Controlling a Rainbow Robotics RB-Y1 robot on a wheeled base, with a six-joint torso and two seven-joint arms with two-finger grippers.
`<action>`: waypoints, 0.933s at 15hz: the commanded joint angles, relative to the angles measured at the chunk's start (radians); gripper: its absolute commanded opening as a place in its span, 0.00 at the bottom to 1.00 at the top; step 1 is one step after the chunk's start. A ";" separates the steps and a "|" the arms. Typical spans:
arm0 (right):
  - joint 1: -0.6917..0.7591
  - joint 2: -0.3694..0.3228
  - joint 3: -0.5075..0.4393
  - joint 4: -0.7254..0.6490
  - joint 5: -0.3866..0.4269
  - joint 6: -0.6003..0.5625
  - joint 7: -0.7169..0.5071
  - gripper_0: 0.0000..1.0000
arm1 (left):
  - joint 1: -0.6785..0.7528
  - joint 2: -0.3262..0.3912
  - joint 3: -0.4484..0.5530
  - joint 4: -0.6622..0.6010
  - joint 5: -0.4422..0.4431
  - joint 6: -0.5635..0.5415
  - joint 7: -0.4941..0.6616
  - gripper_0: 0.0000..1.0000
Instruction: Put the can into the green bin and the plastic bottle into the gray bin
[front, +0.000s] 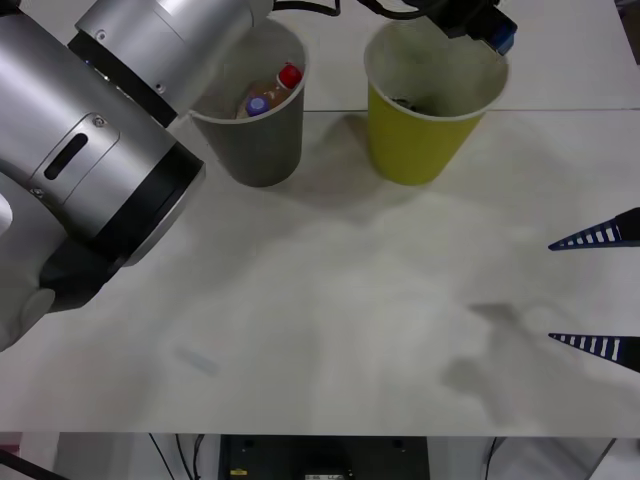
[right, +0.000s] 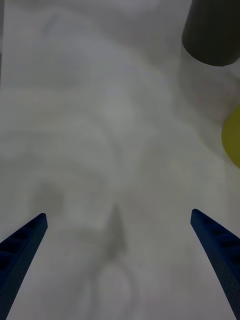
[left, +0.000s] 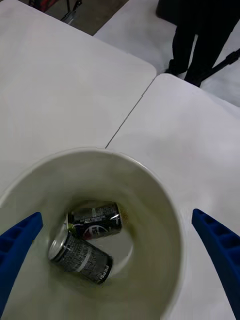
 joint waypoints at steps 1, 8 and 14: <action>0.000 0.000 0.000 0.000 0.000 0.000 0.000 1.00 | 0.000 0.076 -0.001 -0.008 0.104 -0.058 -0.081 1.00; 0.000 0.000 0.000 0.000 0.000 0.000 0.000 1.00 | 0.275 0.416 0.022 -0.464 0.387 -0.195 -0.134 1.00; 0.000 0.000 0.000 0.000 0.000 0.000 0.000 1.00 | 0.674 0.642 0.214 -0.951 0.474 -0.219 -0.170 1.00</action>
